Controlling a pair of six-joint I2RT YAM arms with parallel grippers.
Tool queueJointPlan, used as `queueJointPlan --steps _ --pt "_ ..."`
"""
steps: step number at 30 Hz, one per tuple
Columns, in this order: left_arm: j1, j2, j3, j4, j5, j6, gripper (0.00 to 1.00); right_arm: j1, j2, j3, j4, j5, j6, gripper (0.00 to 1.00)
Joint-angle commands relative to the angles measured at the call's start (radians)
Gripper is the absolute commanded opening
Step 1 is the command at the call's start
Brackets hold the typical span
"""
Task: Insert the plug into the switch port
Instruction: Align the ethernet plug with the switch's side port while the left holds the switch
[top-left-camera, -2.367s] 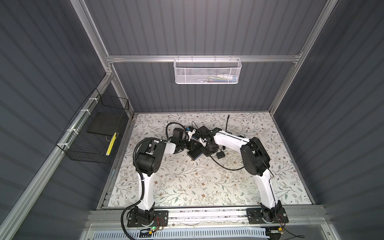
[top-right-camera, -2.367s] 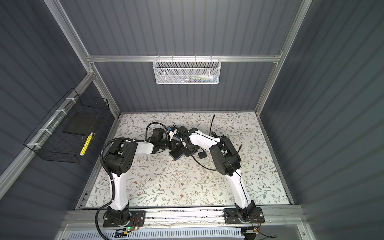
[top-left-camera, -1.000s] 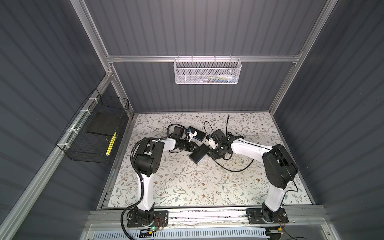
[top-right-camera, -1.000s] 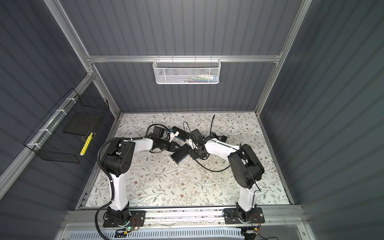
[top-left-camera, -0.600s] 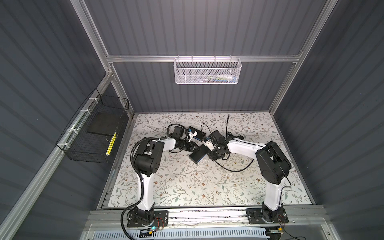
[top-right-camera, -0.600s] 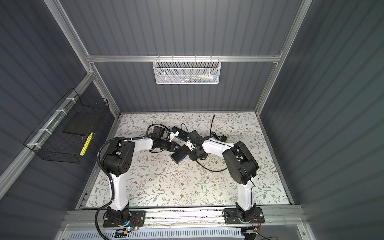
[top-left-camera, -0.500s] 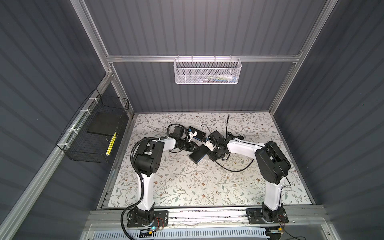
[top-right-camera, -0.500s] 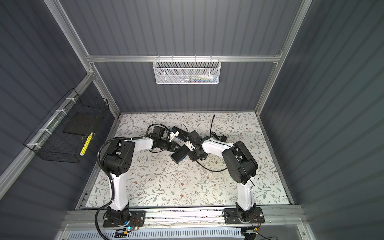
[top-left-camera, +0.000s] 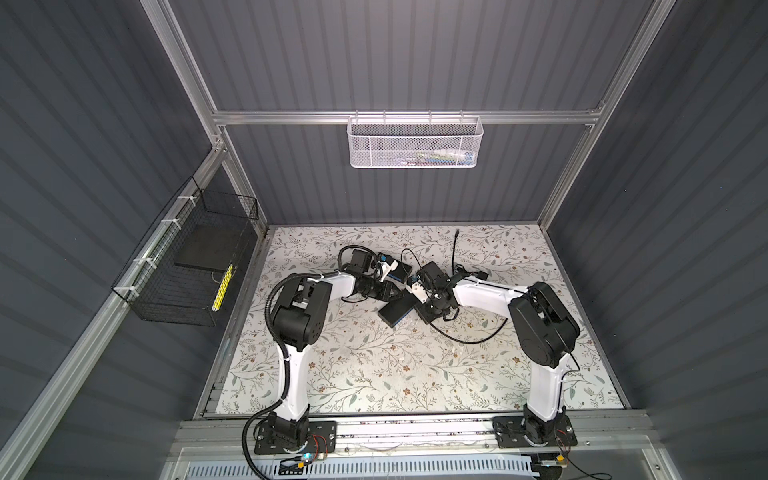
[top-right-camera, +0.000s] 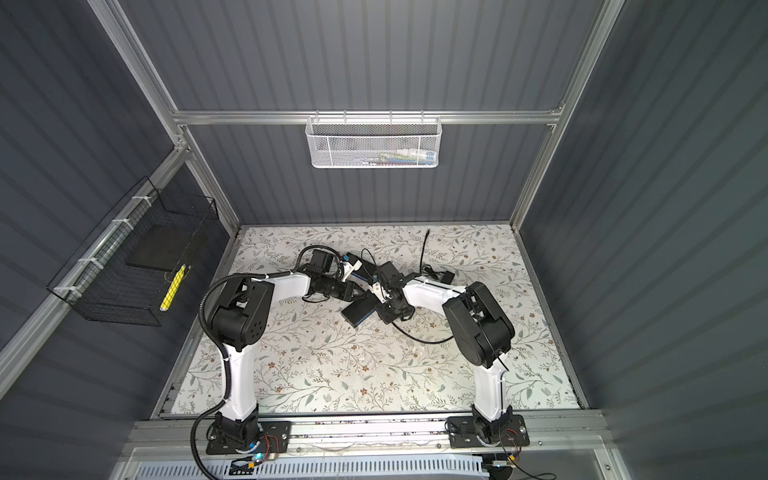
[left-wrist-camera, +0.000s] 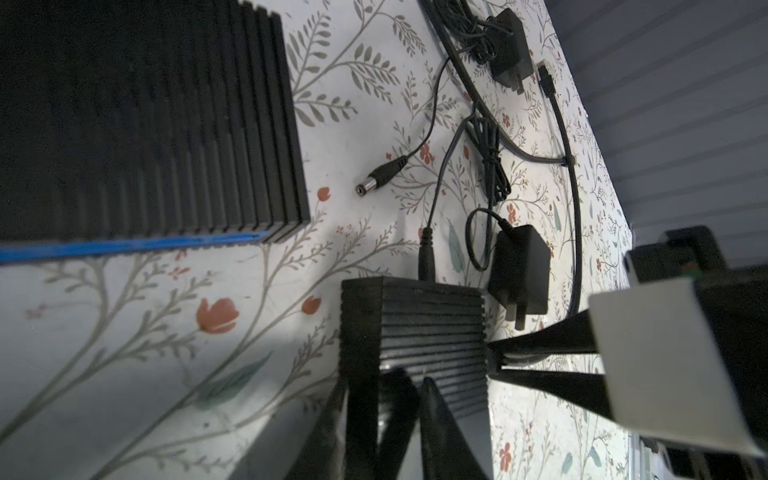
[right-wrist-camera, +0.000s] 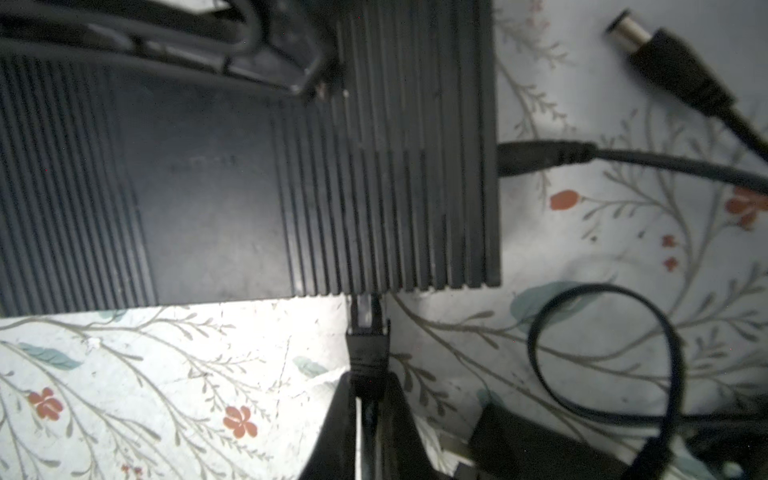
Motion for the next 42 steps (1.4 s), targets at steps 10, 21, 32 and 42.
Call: queueJointPlan --steps 10,21,32,42 --pt "-0.044 0.07 0.072 -0.044 0.035 0.019 0.29 0.009 -0.007 0.035 0.001 0.022 0.009 0.03" --pt "-0.078 0.092 0.094 -0.018 0.058 0.002 0.3 0.009 -0.021 0.055 0.012 0.079 0.056 0.0" --pt "-0.083 0.078 0.003 0.04 0.062 -0.04 0.29 0.008 -0.029 0.081 0.036 0.159 0.125 0.0" --pt "-0.09 0.067 -0.051 0.079 0.067 -0.066 0.29 0.009 -0.021 0.112 0.052 0.168 0.149 0.0"
